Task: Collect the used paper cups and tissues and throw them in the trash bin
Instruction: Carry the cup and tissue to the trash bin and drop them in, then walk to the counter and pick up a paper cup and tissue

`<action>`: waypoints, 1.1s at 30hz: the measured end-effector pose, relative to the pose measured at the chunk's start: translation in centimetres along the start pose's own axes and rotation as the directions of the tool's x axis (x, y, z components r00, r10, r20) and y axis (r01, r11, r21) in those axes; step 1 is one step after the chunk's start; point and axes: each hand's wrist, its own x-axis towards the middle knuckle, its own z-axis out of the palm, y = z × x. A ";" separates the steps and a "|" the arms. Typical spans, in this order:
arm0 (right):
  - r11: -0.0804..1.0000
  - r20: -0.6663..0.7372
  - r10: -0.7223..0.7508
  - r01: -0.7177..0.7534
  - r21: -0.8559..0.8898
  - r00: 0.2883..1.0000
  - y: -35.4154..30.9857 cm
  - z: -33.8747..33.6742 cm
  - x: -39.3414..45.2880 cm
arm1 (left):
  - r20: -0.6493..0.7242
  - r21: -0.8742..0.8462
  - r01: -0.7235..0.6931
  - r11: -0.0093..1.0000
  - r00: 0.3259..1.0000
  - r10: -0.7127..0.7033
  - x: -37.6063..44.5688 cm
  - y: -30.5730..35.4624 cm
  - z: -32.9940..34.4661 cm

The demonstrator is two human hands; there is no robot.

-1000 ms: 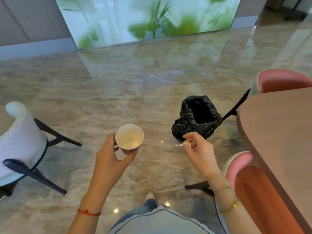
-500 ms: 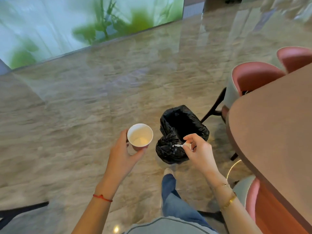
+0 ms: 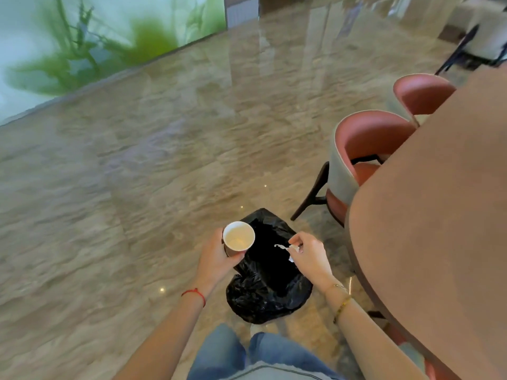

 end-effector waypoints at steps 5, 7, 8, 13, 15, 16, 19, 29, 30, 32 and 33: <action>0.989 0.031 0.150 -0.150 0.006 0.988 0.9 1.4 4.3 | 0.128 -0.057 0.035 0.998 0.991 -0.028 6.0 -0.3 2.3; 0.979 0.036 0.204 -0.204 0.019 0.978 1.0 1.9 5.4 | 0.204 -0.061 0.044 0.997 0.979 -0.031 8.0 -0.3 3.0; 0.973 0.031 0.229 -0.230 0.032 0.973 1.0 2.0 5.8 | 0.240 -0.074 0.051 0.996 0.970 -0.032 9.0 -0.3 3.2; 0.930 -0.051 0.357 -0.350 0.116 0.933 0.5 2.3 6.9 | 0.358 -0.049 0.035 0.998 0.934 -0.015 13.6 -0.6 3.9; 0.916 -0.080 0.389 -0.376 0.137 0.918 -0.1 2.4 6.7 | 0.424 0.000 0.007 1.000 0.906 -0.007 15.1 -0.9 3.9; 0.914 -0.097 0.396 -0.381 0.143 0.913 -0.4 2.4 6.5 | 0.466 0.019 -0.012 1.000 0.885 0.002 15.9 -1.1 3.8; 0.920 -0.168 0.388 -0.371 0.125 0.906 -1.8 2.3 6.0 | 0.573 0.045 -0.114 0.992 0.817 0.068 17.7 -1.3 3.1; 0.934 -0.347 0.342 -0.358 0.020 0.873 -6.0 2.5 2.4 | 0.567 0.029 -0.476 0.879 0.732 0.378 19.8 -0.4 -3.7; 0.934 -0.358 0.339 -0.357 0.016 0.870 -6.3 2.5 1.9 | 0.570 0.028 -0.496 0.868 0.721 0.394 19.9 -0.3 -4.4; 0.935 -0.385 0.332 -0.354 0.016 0.861 -6.9 2.6 0.9 | 0.570 0.040 -0.545 0.838 0.701 0.428 19.9 -0.2 -5.7; 0.935 -0.404 0.332 -0.355 0.018 0.852 -7.2 2.6 0.3 | 0.569 0.052 -0.571 0.819 0.691 0.446 19.8 -0.1 -6.3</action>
